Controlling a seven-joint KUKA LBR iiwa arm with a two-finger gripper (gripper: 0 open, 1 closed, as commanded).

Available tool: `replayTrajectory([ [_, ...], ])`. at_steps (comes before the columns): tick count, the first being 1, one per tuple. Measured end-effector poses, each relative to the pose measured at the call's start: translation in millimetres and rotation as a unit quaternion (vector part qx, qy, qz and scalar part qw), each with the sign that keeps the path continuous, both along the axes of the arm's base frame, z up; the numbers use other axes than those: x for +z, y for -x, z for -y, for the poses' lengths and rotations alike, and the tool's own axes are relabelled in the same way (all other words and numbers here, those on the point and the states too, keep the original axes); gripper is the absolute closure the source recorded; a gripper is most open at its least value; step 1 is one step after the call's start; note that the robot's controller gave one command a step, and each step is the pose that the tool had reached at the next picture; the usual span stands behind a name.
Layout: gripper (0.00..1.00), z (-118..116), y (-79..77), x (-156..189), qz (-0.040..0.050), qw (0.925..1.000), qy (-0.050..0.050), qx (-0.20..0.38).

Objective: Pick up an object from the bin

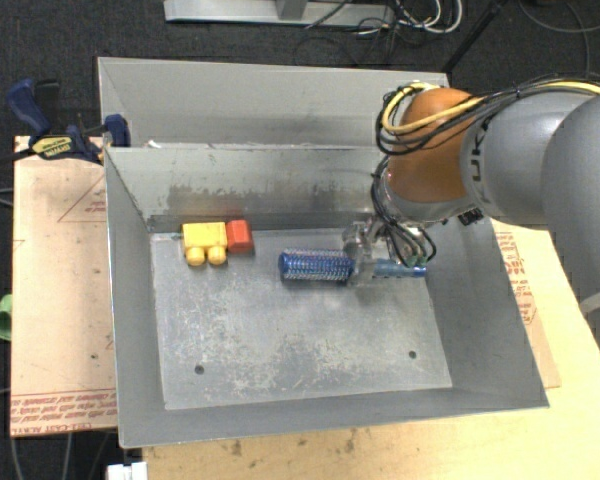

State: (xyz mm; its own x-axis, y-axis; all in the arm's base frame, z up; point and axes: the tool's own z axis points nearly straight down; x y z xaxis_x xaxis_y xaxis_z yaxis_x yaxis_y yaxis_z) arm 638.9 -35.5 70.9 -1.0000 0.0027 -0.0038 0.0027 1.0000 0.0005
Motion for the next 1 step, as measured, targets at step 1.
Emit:
replayTrajectory([
  [1,1.0,2.1,16.7,146.9,0.003,1.0,0.0,0.002],
])
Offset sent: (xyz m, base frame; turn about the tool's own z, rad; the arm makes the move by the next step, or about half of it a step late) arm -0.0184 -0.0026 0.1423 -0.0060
